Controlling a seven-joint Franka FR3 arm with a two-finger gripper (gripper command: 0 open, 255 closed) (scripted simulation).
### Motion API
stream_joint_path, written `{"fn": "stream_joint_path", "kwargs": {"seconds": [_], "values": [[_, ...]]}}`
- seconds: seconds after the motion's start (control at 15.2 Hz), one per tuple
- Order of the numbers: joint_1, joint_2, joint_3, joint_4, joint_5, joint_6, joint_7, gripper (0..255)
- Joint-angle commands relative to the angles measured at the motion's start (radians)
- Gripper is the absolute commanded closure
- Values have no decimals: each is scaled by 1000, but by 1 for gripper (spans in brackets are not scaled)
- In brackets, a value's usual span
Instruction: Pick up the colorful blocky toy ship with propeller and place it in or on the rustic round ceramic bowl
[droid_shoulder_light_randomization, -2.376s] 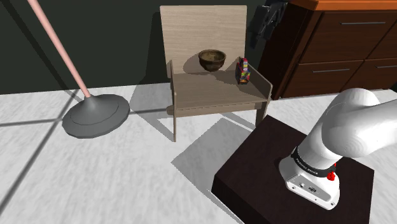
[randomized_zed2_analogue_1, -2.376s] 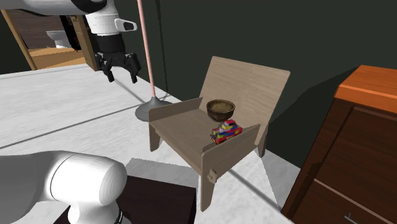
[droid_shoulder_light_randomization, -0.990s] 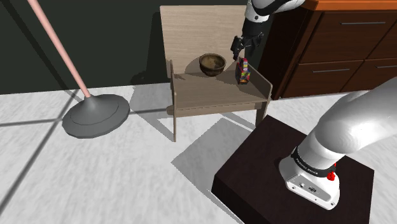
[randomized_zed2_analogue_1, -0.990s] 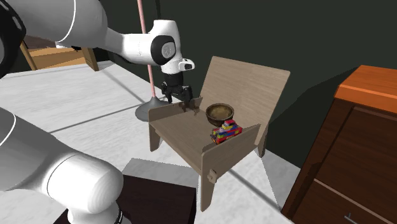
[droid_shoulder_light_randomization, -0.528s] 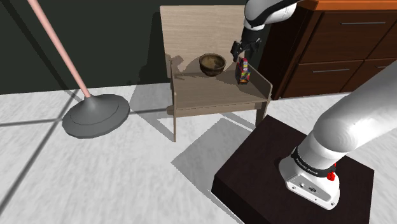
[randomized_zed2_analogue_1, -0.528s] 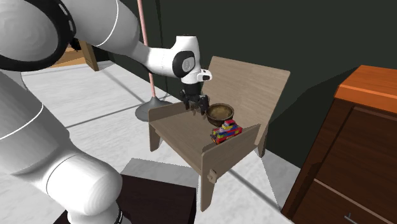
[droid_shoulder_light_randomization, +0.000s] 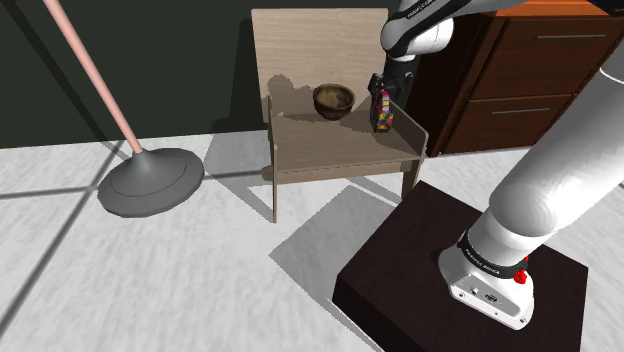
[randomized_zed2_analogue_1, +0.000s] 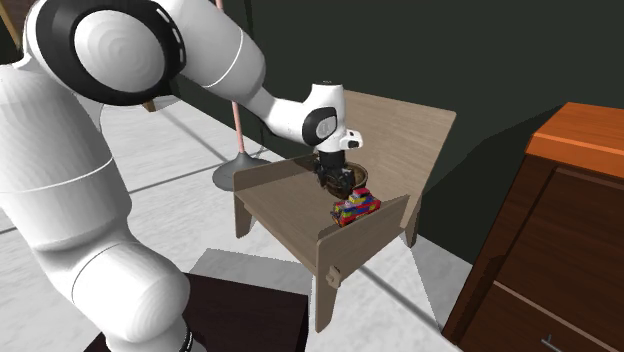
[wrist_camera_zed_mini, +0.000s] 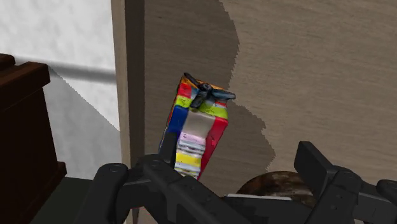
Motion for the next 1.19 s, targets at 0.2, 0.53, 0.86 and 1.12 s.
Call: {"fn": "stream_joint_path", "kwargs": {"seconds": [0.2, 0.53, 0.86, 1.12], "values": [[-36, 144, -26, 89, 57, 56, -14, 0], [-43, 197, -19, 84, 81, 112, -31, 0], [-47, 226, -15, 84, 94, 140, -40, 0], [-47, 226, -15, 84, 94, 140, -40, 0]]}}
